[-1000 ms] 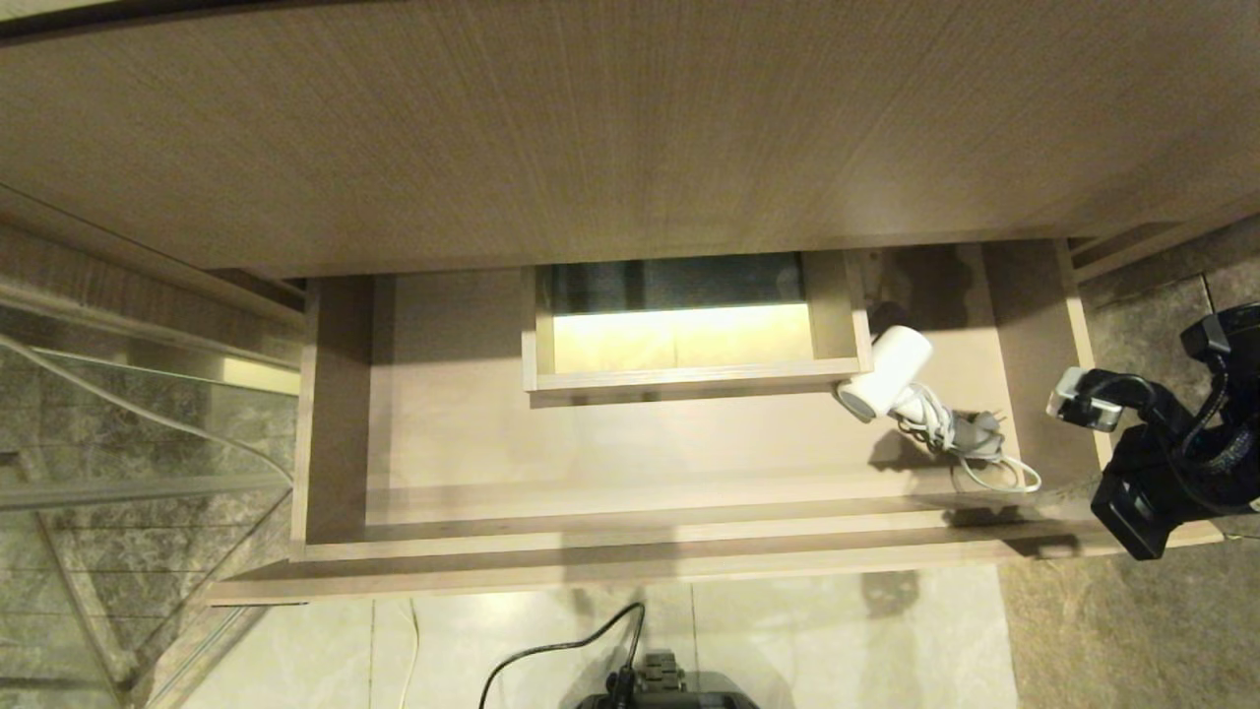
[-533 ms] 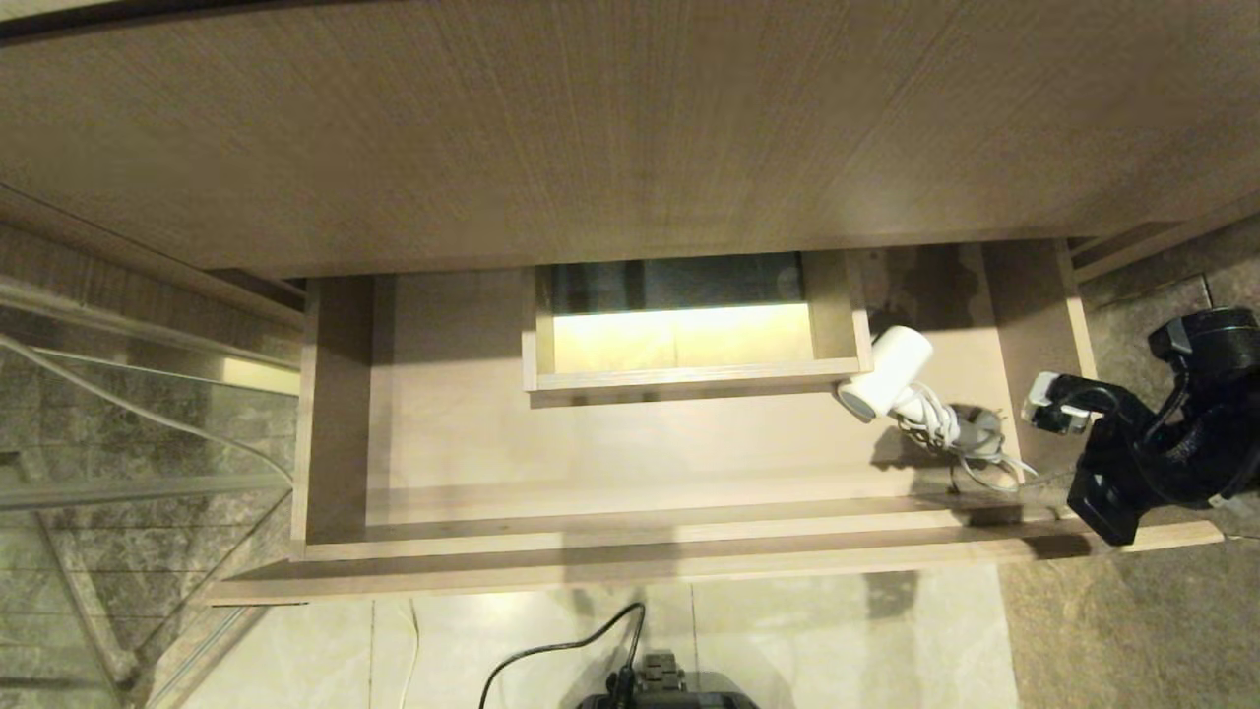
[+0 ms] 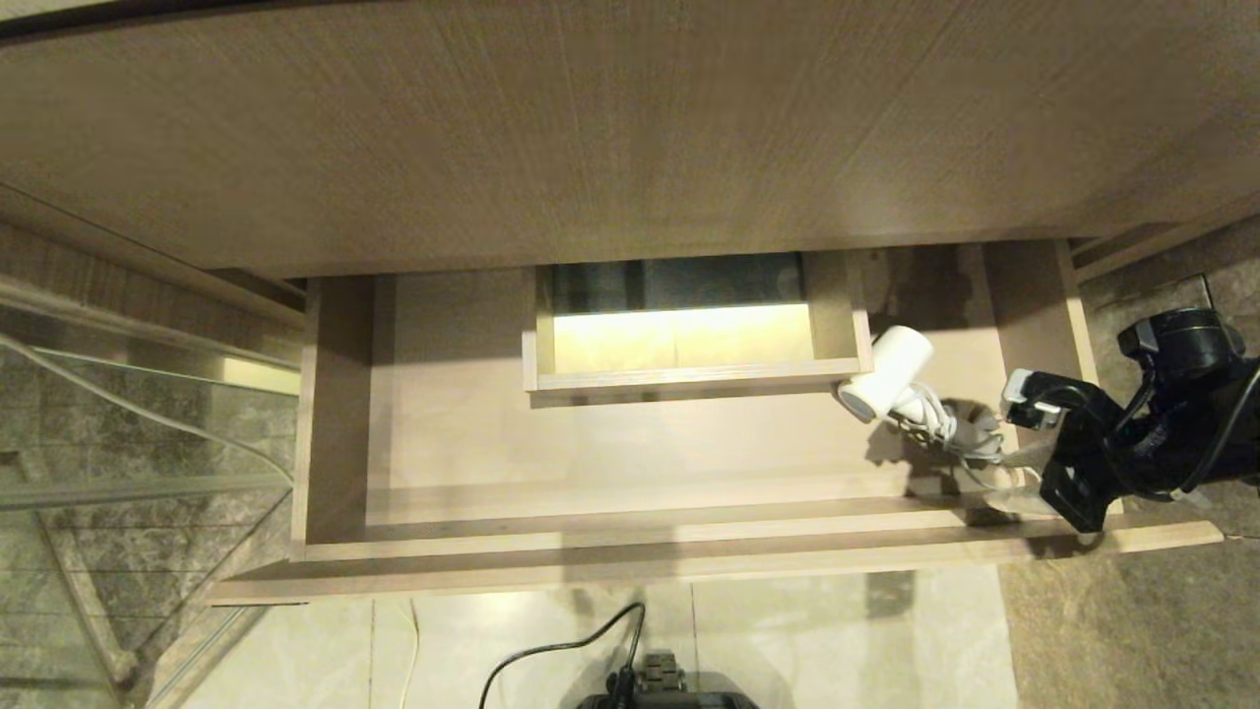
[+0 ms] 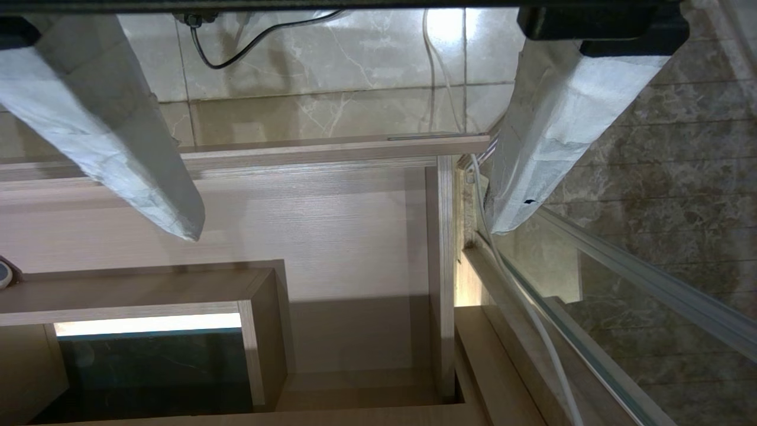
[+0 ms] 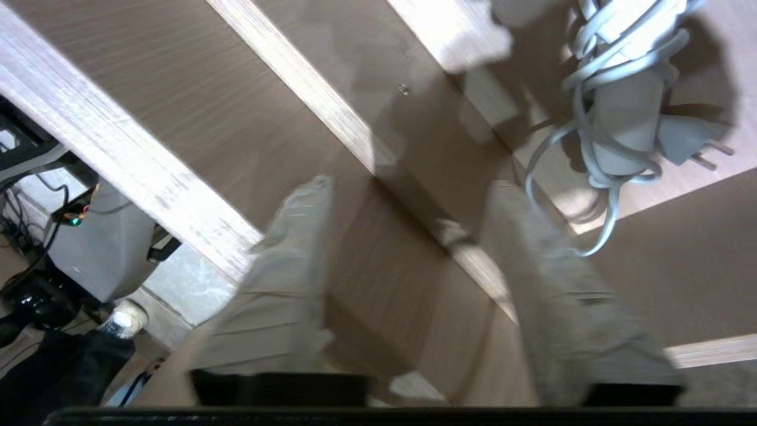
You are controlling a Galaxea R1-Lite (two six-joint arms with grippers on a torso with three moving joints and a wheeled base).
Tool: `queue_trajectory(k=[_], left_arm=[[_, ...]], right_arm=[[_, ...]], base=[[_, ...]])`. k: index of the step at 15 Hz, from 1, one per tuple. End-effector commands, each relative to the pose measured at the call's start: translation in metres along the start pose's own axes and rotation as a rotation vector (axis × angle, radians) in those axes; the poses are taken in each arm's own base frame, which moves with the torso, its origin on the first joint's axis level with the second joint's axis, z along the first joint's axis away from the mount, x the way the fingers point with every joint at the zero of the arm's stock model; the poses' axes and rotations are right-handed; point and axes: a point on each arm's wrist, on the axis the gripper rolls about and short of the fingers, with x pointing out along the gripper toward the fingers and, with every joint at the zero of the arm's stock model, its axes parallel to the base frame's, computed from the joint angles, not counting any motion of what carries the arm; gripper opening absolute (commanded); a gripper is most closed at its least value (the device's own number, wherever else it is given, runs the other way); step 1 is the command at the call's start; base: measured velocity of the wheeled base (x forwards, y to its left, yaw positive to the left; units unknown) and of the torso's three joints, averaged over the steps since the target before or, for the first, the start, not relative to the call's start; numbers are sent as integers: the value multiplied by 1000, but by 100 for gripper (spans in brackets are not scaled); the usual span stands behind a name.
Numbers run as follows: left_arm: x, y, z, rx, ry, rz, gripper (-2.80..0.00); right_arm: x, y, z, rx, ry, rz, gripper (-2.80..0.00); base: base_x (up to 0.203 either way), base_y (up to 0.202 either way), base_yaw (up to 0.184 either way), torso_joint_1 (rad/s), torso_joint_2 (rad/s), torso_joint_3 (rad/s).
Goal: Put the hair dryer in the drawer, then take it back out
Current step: Put it into the drawer, then take the hairdryer out
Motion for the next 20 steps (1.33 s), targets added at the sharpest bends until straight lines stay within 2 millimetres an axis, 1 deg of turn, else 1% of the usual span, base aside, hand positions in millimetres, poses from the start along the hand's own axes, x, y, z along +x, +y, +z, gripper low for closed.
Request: queue_trajectory(k=[1,5,7,10,12,15,17,20], left_arm=[[1,0,-11,-1,38,1,0],[1,0,-11,-1,38,1,0],[1,0,-11,0,38,1,0],[1,0,-11,-1,38,1,0],[1,0,-11,0,38,1,0],[1,0,-11,-1,38,1,0],[1,0,-11,0,38,1,0],[1,0,-11,0,38,1,0]], right_arm=[[7,-5,0,-5,0,3,0],[24,-21,4,-47,-58,-87,0],[30,-27,4,-52,-65,-98,0],[42,-42,10,-64,-82,-123,0],[48,-46,9,-68,-90,-137,0],[52,-50,11,-64,-102,-148,0],[61,-52,8,-64,-98,-145,0],[76,-63,8,-73,-108,-161,0]], base=[[0,0,0,0,0,0],[0,0,0,0,0,0],[0,0,0,0,0,0],[0,0,0,0,0,0],[0,0,0,0,0,0],[0,0,0,0,0,0],[0,0,0,0,0,0],[0,0,0,0,0,0]])
